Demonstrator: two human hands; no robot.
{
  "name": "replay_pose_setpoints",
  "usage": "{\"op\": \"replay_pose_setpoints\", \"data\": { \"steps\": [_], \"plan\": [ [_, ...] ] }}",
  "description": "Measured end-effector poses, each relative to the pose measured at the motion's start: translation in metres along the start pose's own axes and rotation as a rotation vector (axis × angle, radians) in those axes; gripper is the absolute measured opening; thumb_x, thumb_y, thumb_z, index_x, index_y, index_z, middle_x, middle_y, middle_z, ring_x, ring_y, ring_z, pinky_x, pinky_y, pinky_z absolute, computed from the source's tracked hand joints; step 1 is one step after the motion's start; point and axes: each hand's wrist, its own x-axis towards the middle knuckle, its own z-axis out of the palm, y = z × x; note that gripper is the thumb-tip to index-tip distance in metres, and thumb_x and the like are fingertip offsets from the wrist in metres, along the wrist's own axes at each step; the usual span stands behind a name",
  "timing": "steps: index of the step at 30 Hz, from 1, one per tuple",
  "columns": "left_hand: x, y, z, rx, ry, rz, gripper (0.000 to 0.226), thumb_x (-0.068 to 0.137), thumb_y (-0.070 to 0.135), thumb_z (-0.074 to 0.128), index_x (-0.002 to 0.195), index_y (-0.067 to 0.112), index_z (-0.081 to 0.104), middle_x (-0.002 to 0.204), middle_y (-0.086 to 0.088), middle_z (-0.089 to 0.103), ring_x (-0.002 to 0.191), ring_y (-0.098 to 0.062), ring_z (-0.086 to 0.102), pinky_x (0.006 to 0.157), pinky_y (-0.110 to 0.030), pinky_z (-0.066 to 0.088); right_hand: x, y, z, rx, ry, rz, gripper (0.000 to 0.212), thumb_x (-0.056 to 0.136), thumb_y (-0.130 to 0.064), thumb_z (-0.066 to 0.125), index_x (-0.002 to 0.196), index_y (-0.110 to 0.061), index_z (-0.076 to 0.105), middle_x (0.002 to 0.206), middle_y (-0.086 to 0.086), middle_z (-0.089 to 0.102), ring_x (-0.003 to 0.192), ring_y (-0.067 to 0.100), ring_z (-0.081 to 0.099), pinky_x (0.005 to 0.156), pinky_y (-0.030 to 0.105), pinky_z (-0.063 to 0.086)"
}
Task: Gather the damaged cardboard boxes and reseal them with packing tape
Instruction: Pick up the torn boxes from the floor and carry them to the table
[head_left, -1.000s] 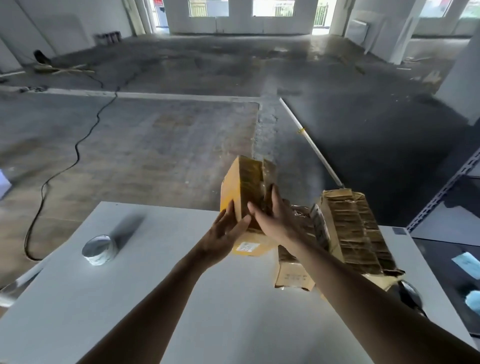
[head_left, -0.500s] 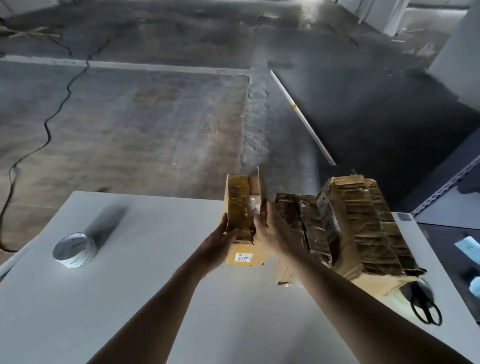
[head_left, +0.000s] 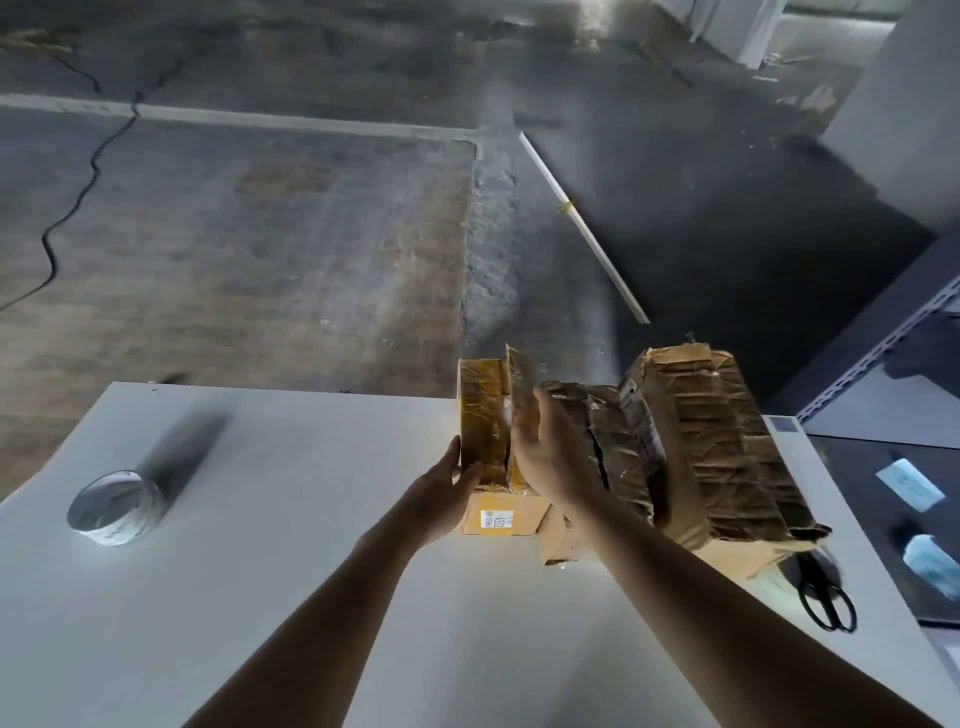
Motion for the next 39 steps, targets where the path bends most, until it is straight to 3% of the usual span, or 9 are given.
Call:
{"op": "replay_pose_setpoints", "data": {
  "steps": [2, 5, 13, 19, 23, 25, 29, 34, 39],
  "plan": [
    [-0.003, 0.003, -0.001, 0.082, 0.058, 0.002, 0.072, 0.096, 0.062, 0.029, 0.158, 0.034, 0.004, 0.158, 0.002, 0.035, 0.136, -0.025, 0.048, 0.103, -0.041, 0.048, -0.003, 0.001, -0.009, 0.016, 0.039, -0.042, 0.050, 0.102, -0.034, 0.048, 0.146, -0.010, 0.041, 0.137, 0.011, 0.057, 0.123, 0.024, 0.058, 0.098, 0.039, 0.052],
    [-0.013, 0.013, -0.005, 0.159, 0.273, 0.007, 0.081, 0.088, 0.069, 0.030, 0.157, 0.028, 0.018, 0.158, -0.003, 0.035, 0.138, -0.027, 0.045, 0.104, -0.044, 0.047, -0.007, 0.004, -0.027, 0.065, 0.119, -0.034, 0.043, 0.102, -0.024, 0.051, 0.140, -0.005, 0.048, 0.136, 0.012, 0.059, 0.123, 0.023, 0.058, 0.097, 0.031, 0.050],
    [-0.034, 0.057, 0.002, 0.143, 0.623, 0.330, 0.016, 0.100, 0.032, 0.050, 0.100, 0.022, 0.062, 0.099, -0.002, 0.069, 0.079, -0.014, 0.065, 0.058, -0.022, 0.049, -0.045, 0.025, -0.085, 0.083, 0.278, 0.016, 0.024, 0.103, -0.027, 0.048, 0.107, -0.009, 0.064, 0.091, 0.007, 0.071, 0.076, 0.015, 0.069, 0.055, 0.026, 0.054],
    [-0.056, 0.111, 0.033, 0.223, 0.566, 0.404, 0.022, 0.103, 0.029, 0.043, 0.091, 0.017, 0.057, 0.076, -0.003, 0.064, 0.064, -0.019, 0.064, 0.051, -0.027, 0.048, -0.094, 0.037, -0.152, 0.034, 0.385, 0.003, 0.031, 0.105, -0.024, 0.042, 0.084, -0.009, 0.059, 0.072, 0.004, 0.060, 0.063, 0.014, 0.058, 0.051, 0.018, 0.043],
    [-0.069, 0.143, 0.074, 0.315, 0.518, 0.493, 0.021, 0.103, 0.026, 0.043, 0.089, 0.016, 0.055, 0.075, -0.006, 0.062, 0.067, -0.023, 0.064, 0.054, -0.032, 0.051, -0.134, 0.069, -0.195, 0.018, 0.428, 0.056, 0.047, 0.105, -0.029, 0.040, 0.070, -0.004, 0.059, 0.066, 0.011, 0.063, 0.063, 0.027, 0.063, 0.058, 0.043, 0.055],
    [-0.079, 0.161, 0.102, 0.331, 0.494, 0.532, 0.024, 0.104, 0.030, 0.043, 0.095, 0.013, 0.059, 0.082, -0.006, 0.066, 0.071, -0.020, 0.067, 0.057, -0.034, 0.056, -0.161, 0.091, -0.218, 0.065, 0.447, 0.109, 0.045, 0.103, -0.032, 0.044, 0.067, -0.007, 0.057, 0.064, 0.008, 0.061, 0.060, 0.024, 0.059, 0.058, 0.035, 0.052],
    [-0.098, 0.198, 0.189, 0.338, 0.364, 0.585, 0.019, 0.102, 0.028, 0.048, 0.092, 0.016, 0.059, 0.087, -0.005, 0.068, 0.076, -0.019, 0.069, 0.060, -0.032, 0.056, -0.233, 0.144, -0.275, 0.230, 0.516, 0.171, 0.043, 0.101, -0.038, 0.049, 0.069, -0.012, 0.061, 0.067, 0.010, 0.066, 0.064, 0.025, 0.062, 0.065, 0.034, 0.051],
    [-0.139, 0.237, 0.329, 0.378, 0.223, 0.637, 0.033, 0.100, 0.033, 0.053, 0.076, 0.012, 0.060, 0.072, -0.001, 0.066, 0.066, -0.017, 0.064, 0.063, -0.028, 0.044, -0.343, 0.230, -0.343, 0.338, 0.615, 0.237, 0.049, 0.102, -0.030, 0.052, 0.061, -0.005, 0.054, 0.051, 0.003, 0.053, 0.045, 0.013, 0.046, 0.051, 0.027, 0.038],
    [-0.170, 0.265, 0.471, 0.387, 0.054, 0.653, 0.044, 0.099, 0.042, 0.050, 0.072, 0.009, 0.060, 0.066, 0.000, 0.068, 0.070, -0.025, 0.067, 0.065, -0.039, 0.052, -0.450, 0.318, -0.400, 0.364, 0.698, 0.355, 0.050, 0.102, -0.035, 0.052, 0.066, -0.001, 0.055, 0.057, 0.007, 0.051, 0.050, 0.016, 0.046, 0.051, 0.025, 0.038]
  ]
}}
